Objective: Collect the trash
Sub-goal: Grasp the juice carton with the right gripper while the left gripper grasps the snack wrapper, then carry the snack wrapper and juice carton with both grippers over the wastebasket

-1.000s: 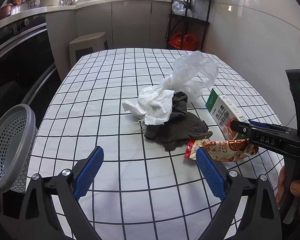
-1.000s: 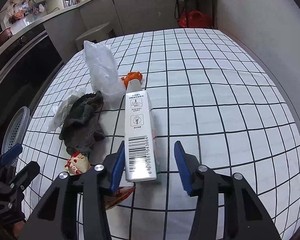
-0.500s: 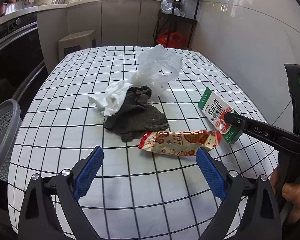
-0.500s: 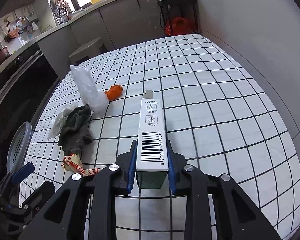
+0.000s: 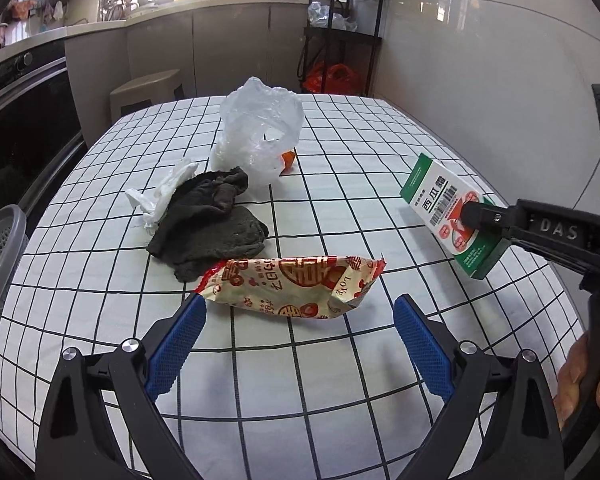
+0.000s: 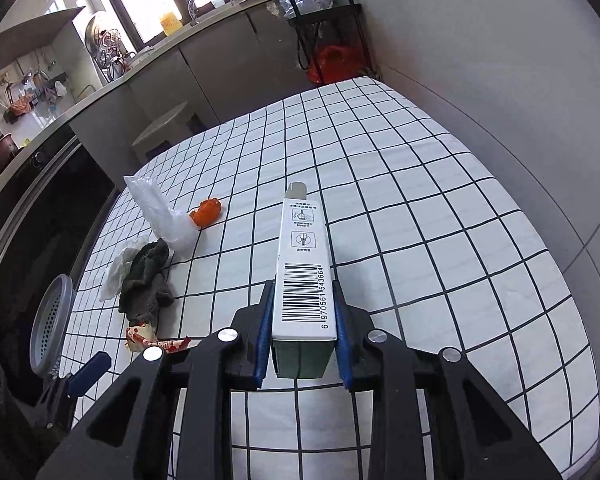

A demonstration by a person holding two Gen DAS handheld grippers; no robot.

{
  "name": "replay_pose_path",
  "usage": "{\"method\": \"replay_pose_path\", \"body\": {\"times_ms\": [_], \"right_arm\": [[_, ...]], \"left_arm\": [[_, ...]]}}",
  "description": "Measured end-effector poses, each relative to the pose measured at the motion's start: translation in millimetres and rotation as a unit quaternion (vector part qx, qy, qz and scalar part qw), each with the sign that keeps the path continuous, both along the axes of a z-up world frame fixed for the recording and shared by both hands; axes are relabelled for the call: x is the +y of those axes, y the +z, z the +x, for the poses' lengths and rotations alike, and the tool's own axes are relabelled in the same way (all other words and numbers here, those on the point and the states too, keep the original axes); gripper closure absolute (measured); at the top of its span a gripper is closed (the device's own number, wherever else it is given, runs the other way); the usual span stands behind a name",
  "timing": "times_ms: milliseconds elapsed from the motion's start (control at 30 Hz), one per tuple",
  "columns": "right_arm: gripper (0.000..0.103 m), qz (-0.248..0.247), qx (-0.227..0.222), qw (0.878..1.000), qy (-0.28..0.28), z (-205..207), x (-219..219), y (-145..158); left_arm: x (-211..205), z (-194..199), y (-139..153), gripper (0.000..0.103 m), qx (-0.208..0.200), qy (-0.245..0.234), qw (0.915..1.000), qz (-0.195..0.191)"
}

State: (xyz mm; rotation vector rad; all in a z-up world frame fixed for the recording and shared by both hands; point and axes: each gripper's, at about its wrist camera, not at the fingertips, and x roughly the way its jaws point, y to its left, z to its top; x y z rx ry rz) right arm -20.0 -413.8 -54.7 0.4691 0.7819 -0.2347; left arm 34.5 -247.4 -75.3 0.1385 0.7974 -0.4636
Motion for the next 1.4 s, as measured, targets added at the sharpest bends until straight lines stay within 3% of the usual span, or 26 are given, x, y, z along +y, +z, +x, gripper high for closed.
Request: {"method": "replay_pose_path", "body": {"times_ms": [400,533,700,933,1067,1400], "right_arm": [[0.077,0.013,-0.006,1.0,0.001,-6.7,-7.9,0.2],[0.077,0.014,-0.003,1.0,0.003,-5.3,-7.2,-1.7],[0.077,0.014,-0.001,1.0,0.004,-3.3,-6.7,-2.8],[0.077,0.015,0.0,1.0,0.014,1.2,-1.1,-3.0],[0.077,0.015,-0.001,1.0,0.018,2.4,1.8,-3.2],[0.077,0.016,-0.006,1.0,0.023,2.5,4.9,-1.0]], "left_arm": [[-22.6,25.0,-15.3,0.013,0.002,0.031,0.9993,0.021],[-25.2,30.8,-14.8,0.034,-0.001,0.031,0.9993,0.022],[-15.3,31.3,-15.1,0.05,0.009,0.026,0.9995,0.015],[7.4,30.4,-14.9,0.088,0.03,0.024,0.9992,0.007],[17.3,30.8,-12.9,0.089,0.042,0.022,0.9988,-0.004],[29.1,22.3,3.4,0.09,0.027,0.014,0.9995,-0.01]]}}
